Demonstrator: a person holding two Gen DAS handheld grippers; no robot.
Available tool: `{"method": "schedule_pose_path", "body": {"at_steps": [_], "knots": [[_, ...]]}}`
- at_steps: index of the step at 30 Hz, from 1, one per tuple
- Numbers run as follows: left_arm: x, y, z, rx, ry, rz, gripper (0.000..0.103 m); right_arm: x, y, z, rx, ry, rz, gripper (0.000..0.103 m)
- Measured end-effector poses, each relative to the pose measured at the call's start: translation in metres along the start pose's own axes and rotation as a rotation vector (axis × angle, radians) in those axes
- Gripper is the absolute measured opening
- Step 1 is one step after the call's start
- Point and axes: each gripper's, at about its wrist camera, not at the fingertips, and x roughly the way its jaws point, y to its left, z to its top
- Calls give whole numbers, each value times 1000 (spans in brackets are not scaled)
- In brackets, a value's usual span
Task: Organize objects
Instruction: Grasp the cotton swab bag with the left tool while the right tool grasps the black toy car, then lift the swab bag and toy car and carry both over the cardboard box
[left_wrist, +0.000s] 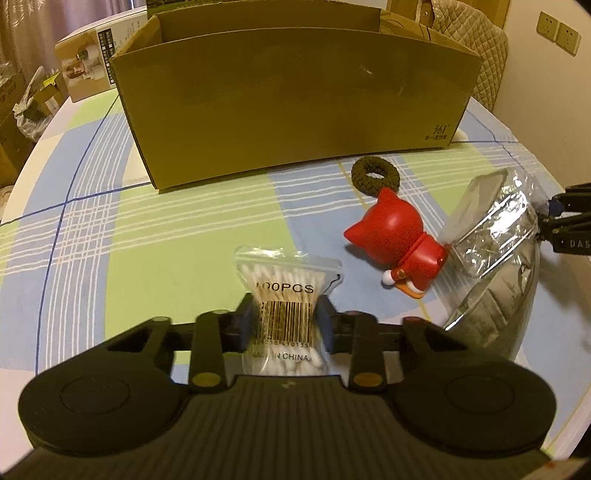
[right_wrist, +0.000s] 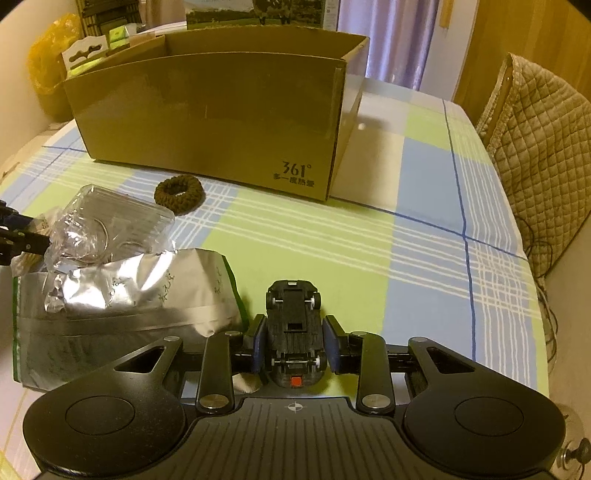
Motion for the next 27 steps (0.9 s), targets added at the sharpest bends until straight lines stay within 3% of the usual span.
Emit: {"method": "schedule_pose_path", "body": {"at_steps": [12,27], "knots": [[-7,-2,2,-22,-26,-11,21,-1,-7,3,104,10,24,28],[-42,-14,20,-64,-93,-37,21,-42,-1,6,219,-99,20,28]]}}
